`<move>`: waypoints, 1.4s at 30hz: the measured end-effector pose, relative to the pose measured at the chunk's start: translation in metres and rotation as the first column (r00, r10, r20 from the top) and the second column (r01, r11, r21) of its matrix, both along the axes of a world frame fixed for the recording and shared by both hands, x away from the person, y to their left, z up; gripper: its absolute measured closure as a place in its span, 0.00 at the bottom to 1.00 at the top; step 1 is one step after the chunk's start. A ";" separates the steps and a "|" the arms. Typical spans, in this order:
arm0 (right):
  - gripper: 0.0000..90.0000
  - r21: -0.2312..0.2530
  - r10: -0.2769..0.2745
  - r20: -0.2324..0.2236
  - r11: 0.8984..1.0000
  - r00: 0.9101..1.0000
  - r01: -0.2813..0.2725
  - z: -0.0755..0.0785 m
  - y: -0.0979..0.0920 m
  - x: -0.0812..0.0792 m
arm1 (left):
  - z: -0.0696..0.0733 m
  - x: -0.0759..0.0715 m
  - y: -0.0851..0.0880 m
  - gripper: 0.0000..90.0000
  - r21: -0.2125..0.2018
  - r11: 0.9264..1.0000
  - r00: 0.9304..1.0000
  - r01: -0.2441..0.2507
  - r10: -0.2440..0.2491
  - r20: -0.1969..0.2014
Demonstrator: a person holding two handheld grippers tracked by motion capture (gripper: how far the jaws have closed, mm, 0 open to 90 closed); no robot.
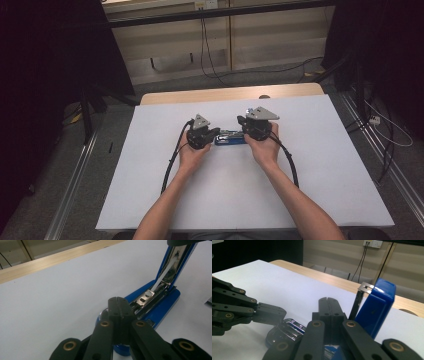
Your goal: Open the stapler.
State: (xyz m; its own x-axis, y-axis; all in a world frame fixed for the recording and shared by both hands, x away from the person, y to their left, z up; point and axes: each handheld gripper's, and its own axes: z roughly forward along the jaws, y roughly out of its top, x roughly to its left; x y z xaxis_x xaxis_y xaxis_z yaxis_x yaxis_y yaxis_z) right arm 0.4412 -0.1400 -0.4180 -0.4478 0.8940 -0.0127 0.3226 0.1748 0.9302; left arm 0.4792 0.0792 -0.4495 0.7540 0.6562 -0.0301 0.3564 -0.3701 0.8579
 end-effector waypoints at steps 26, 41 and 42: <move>1.00 -0.003 -0.063 0.011 0.998 0.998 0.063 0.002 -0.031 -0.005 | 0.000 0.000 0.000 1.00 0.005 1.000 1.000 -0.001 0.001 0.001; 1.00 0.015 -0.070 -0.015 0.997 0.997 0.070 -0.001 -0.051 -0.007 | -0.003 0.001 -0.004 1.00 -0.025 1.000 1.000 -0.015 0.015 -0.027; 1.00 0.018 -0.071 -0.017 0.997 0.997 0.071 -0.002 -0.052 -0.007 | -0.003 0.001 -0.003 1.00 -0.027 1.000 1.000 -0.013 0.013 -0.027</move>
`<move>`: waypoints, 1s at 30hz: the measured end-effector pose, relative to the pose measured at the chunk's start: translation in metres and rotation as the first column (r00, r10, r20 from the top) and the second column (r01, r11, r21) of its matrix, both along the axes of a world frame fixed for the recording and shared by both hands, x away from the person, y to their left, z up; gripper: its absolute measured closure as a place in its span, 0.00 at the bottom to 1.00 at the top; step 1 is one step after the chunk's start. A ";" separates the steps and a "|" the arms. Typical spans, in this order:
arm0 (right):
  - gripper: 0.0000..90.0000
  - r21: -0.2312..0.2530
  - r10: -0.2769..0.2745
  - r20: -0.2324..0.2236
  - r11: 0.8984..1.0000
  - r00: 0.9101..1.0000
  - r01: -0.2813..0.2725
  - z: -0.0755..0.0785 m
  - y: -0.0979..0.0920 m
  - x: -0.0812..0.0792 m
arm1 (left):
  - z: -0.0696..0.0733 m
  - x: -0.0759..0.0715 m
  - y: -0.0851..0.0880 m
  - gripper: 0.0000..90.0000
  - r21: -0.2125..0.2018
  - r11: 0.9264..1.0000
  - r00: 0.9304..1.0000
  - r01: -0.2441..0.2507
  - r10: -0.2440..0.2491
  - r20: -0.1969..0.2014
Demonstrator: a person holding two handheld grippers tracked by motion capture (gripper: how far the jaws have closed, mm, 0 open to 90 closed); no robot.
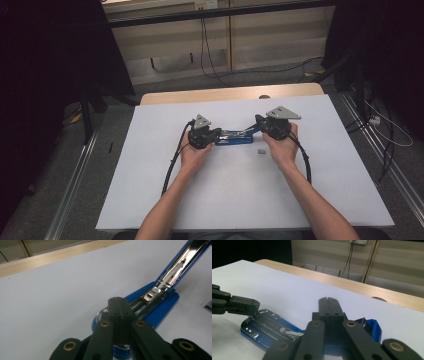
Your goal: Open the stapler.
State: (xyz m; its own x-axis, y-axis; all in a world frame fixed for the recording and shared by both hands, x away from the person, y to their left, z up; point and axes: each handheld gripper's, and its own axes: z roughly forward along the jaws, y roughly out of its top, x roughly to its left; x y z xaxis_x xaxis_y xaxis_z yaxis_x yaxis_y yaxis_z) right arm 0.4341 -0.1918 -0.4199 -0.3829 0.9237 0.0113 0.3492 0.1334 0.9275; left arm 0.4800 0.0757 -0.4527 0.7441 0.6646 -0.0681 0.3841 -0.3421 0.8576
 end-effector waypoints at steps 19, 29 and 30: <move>1.00 -0.003 -0.009 -0.038 1.000 0.999 0.009 -0.008 -0.019 -0.003 | 0.001 -0.001 -0.001 1.00 0.025 1.000 1.000 0.002 -0.002 0.018; 1.00 -0.002 -0.005 -0.058 1.000 0.998 0.005 -0.015 -0.024 -0.005 | 0.001 -0.001 -0.002 1.00 0.027 1.000 1.000 0.002 -0.003 0.020; 1.00 -0.005 -0.003 -0.058 1.000 0.998 0.003 -0.016 -0.024 -0.005 | 0.001 -0.001 -0.002 1.00 0.026 1.000 1.000 0.002 -0.003 0.020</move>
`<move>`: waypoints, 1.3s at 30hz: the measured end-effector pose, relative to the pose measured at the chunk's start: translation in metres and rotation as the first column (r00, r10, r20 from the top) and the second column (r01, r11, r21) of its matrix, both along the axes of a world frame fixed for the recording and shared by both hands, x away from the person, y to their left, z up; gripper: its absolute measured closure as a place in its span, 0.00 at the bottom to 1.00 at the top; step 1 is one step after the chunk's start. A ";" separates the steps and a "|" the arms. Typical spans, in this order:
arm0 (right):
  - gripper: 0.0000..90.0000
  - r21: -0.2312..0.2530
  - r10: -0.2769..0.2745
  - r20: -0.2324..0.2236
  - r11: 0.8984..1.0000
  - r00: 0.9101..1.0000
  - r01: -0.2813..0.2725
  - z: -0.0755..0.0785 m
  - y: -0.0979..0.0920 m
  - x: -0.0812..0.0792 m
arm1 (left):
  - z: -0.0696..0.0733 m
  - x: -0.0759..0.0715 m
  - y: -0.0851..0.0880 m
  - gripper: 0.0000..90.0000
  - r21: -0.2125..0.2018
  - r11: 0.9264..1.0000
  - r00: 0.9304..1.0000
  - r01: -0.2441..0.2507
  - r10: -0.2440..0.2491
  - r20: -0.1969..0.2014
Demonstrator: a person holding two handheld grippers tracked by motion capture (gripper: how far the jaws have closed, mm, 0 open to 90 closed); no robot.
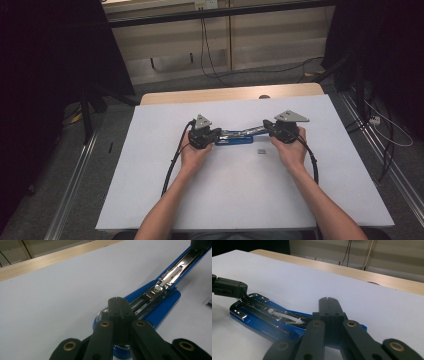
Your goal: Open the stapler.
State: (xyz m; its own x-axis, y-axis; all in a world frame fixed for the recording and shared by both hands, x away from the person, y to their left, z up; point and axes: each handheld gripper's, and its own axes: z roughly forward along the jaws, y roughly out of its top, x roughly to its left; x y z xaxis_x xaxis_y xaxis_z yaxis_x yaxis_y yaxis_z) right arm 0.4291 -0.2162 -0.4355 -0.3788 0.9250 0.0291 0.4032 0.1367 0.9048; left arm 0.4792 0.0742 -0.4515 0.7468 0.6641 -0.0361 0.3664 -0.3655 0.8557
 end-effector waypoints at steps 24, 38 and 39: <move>1.00 -0.034 0.011 -0.006 0.999 1.000 -0.011 -0.011 -0.007 -0.001 | 0.001 0.001 0.000 1.00 -0.010 1.000 1.000 -0.005 0.005 -0.017; 1.00 -0.004 0.046 -0.008 0.999 0.999 -0.046 -0.011 -0.010 -0.002 | 0.009 -0.001 -0.003 1.00 -0.002 1.000 1.000 -0.010 0.010 0.004; 0.99 0.001 0.049 -0.004 0.999 0.999 -0.049 -0.010 -0.011 -0.002 | 0.008 -0.002 -0.004 1.00 0.000 1.000 1.000 -0.012 0.012 0.014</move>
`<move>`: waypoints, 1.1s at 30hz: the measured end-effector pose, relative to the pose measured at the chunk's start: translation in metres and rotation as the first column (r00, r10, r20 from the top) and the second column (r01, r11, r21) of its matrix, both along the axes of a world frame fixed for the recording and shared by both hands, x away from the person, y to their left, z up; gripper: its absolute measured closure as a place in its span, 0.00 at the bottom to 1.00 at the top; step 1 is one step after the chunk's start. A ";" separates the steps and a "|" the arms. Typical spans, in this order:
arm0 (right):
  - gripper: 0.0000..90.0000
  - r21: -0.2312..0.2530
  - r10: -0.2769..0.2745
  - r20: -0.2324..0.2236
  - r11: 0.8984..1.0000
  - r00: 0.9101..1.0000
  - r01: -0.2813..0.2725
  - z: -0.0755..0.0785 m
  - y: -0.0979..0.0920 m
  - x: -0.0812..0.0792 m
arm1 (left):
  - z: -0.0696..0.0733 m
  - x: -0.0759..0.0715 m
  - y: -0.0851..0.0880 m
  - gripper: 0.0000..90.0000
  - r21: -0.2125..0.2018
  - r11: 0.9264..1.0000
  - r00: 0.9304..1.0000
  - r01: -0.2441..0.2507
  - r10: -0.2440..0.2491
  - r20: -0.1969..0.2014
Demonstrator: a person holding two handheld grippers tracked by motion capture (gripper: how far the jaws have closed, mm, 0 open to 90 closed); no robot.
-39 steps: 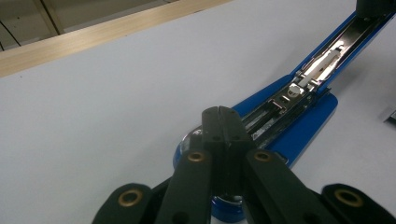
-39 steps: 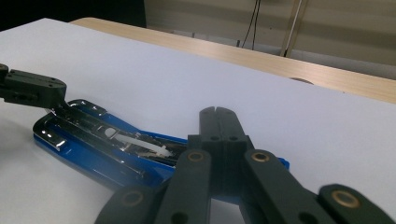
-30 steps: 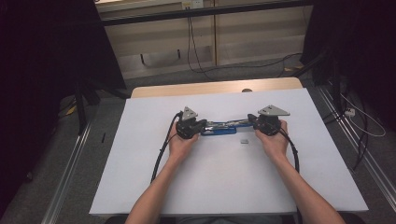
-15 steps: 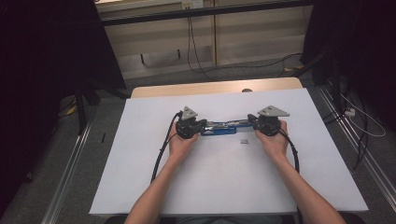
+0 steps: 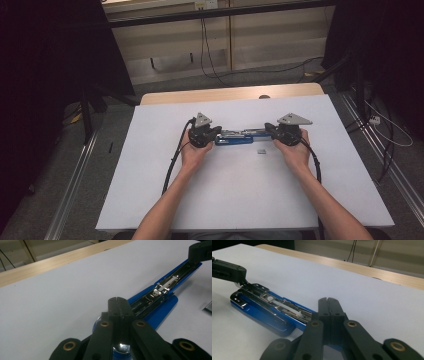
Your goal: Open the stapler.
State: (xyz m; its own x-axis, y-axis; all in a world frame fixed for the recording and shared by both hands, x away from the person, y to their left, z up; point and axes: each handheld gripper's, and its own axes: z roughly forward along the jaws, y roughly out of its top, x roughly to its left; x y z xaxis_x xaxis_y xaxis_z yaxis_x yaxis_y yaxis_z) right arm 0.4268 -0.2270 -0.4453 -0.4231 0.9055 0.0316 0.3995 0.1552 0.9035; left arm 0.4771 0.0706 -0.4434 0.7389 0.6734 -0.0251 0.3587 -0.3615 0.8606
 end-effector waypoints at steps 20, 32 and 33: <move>0.64 0.049 0.019 -0.009 0.999 1.000 -0.019 0.009 -0.015 -0.011 | 0.008 -0.007 0.016 0.47 -0.051 0.998 0.999 -0.037 0.037 -0.013; 0.23 0.082 0.004 0.011 0.997 1.000 -0.005 0.015 -0.023 -0.017 | 0.021 -0.020 0.023 0.10 -0.061 0.997 0.998 -0.054 0.052 -0.028; 0.20 0.081 0.006 0.008 0.997 1.000 -0.007 0.015 -0.023 -0.018 | 0.021 -0.022 0.025 0.08 -0.061 0.997 0.999 -0.049 0.048 -0.022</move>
State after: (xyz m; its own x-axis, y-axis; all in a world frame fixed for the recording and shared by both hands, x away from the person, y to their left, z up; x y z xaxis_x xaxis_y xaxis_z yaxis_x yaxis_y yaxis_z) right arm 0.4091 -0.2496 -0.4307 -0.4292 0.8975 0.1017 0.3917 0.0835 0.9163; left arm 0.4554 0.0953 -0.4223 0.7043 0.7051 -0.0825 0.3926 -0.2901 0.8728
